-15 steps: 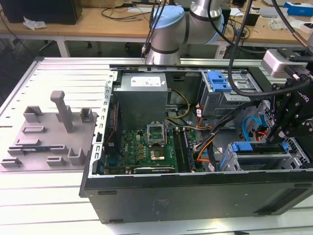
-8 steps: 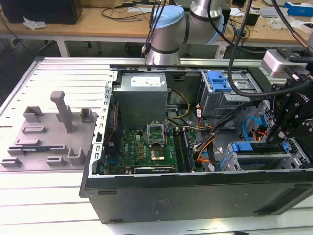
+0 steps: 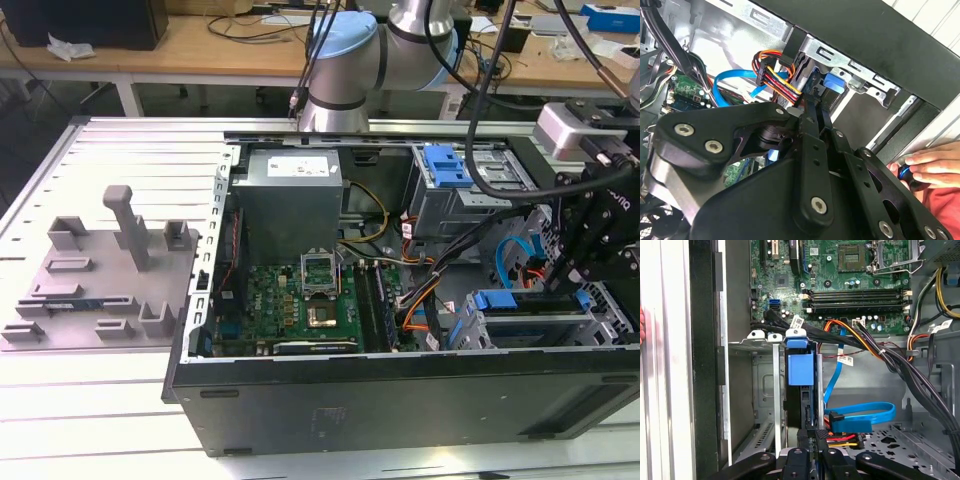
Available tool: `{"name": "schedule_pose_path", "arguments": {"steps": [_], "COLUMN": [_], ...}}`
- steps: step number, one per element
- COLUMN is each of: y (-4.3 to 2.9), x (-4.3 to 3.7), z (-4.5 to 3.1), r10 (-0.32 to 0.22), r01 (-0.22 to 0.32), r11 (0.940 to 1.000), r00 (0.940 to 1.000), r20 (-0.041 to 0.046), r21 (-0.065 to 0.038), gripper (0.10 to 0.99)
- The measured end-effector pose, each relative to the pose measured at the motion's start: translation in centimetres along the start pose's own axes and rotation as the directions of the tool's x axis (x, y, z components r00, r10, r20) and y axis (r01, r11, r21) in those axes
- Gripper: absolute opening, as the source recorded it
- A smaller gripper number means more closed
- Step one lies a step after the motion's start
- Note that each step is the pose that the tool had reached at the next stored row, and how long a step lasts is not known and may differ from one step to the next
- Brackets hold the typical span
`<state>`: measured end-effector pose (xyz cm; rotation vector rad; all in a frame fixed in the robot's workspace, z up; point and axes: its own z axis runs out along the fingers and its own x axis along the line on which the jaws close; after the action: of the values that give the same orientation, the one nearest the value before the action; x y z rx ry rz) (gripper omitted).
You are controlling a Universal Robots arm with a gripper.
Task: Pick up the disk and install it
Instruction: 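Insert the first disk wire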
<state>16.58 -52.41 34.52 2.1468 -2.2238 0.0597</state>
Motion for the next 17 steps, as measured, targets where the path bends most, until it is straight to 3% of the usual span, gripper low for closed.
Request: {"name": "schedule_pose_path", "arguments": {"steps": [17], "y": [-0.07], "x": [-0.02], "z": [0.34], "r10": [0.003], "r01": [-0.003], "r11": [1.0000], "r00": [1.0000], "r20": [-0.0001], "r21": [0.000], "gripper": [0.165]}}
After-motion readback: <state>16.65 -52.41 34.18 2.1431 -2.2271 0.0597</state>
